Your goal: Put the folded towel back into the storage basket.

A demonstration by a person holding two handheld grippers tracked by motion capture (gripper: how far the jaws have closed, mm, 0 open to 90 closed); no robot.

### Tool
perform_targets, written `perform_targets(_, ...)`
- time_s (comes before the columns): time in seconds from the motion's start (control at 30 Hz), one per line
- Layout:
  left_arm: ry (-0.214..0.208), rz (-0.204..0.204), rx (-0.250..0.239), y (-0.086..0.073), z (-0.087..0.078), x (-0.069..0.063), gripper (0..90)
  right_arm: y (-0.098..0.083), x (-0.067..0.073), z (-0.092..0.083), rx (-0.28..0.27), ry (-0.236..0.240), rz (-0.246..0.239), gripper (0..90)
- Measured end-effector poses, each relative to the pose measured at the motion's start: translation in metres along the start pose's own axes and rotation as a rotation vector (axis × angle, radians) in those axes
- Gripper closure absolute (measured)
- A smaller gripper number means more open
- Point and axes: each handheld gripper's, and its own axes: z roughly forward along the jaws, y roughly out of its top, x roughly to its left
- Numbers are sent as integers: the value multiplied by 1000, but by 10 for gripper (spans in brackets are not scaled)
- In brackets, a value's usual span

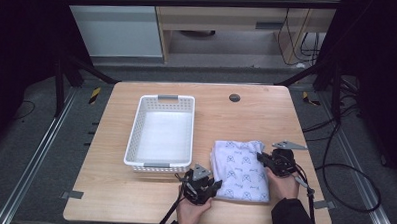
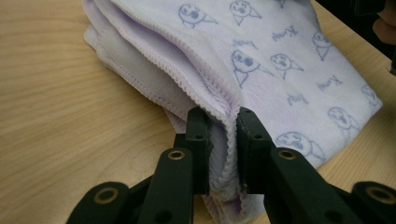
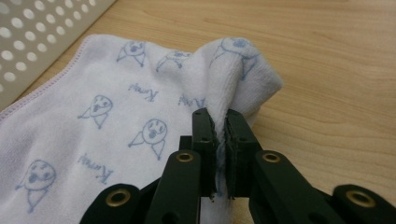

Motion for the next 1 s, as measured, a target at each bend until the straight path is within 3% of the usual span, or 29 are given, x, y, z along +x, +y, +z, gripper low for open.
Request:
perform_targets(0.23,11,38,-33,10,-14,-3,767,4,7,-6,-16,10,-19,850)
perform_targets(0.63,32,98,-77,27,-35,-11,768,20,20,-33,-115,21,-54,852)
perform_targets(1.0,57,167,-103,55,-61,-14,768,36,29,-46,-179,27,-53,852)
